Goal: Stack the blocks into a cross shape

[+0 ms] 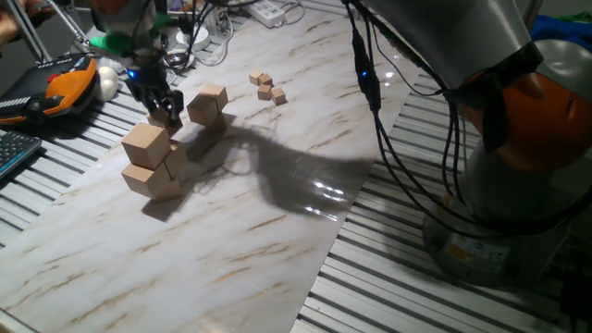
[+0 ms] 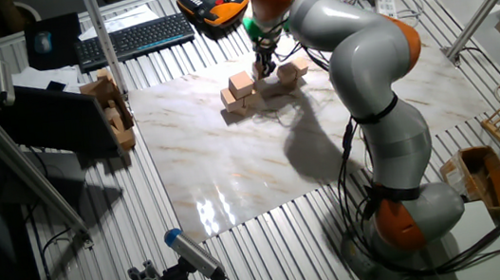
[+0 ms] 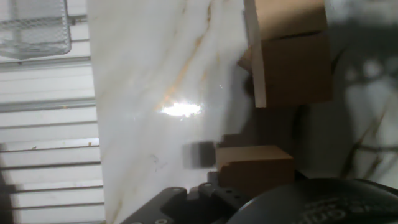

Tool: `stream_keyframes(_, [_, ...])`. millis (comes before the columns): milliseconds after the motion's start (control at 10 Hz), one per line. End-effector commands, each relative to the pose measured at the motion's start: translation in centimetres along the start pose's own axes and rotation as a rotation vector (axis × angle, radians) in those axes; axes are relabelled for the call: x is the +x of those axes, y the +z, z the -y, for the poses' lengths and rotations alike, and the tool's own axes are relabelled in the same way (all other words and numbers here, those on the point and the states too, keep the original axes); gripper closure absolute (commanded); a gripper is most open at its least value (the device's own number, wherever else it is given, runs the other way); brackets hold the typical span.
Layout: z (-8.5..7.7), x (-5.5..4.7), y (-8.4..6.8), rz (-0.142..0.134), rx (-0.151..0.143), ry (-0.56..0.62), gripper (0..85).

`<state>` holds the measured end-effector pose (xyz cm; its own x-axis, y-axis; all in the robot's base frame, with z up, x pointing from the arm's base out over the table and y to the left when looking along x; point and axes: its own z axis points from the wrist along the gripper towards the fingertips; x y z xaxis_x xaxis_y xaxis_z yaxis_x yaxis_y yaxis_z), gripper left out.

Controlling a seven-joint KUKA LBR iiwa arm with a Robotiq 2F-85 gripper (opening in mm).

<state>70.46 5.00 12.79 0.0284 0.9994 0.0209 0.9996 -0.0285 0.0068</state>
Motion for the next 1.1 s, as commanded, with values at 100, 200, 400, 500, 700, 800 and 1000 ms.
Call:
stream_keyframes(100, [0.2,-0.9,-4.2,-0.007,0.009,-0.030,85.0])
stream_keyframes(200, [0.3,-1.4,-4.8,0.002,0.012,-0.041,85.0])
stream_keyframes(400, [0.3,-3.0,-5.6,-0.005,0.018,-0.063,85.0])
stream_keyframes(500, [0.5,-3.8,-5.5,-0.002,0.013,-0.073,85.0])
stream_keyframes(700, [1.0,-5.2,-4.9,0.004,0.015,-0.084,85.0])
stream_keyframes(800, [1.2,-5.8,-4.7,0.004,0.013,-0.095,85.0])
stream_keyframes(1000, [1.7,-7.6,-4.9,0.002,0.015,-0.115,85.0])
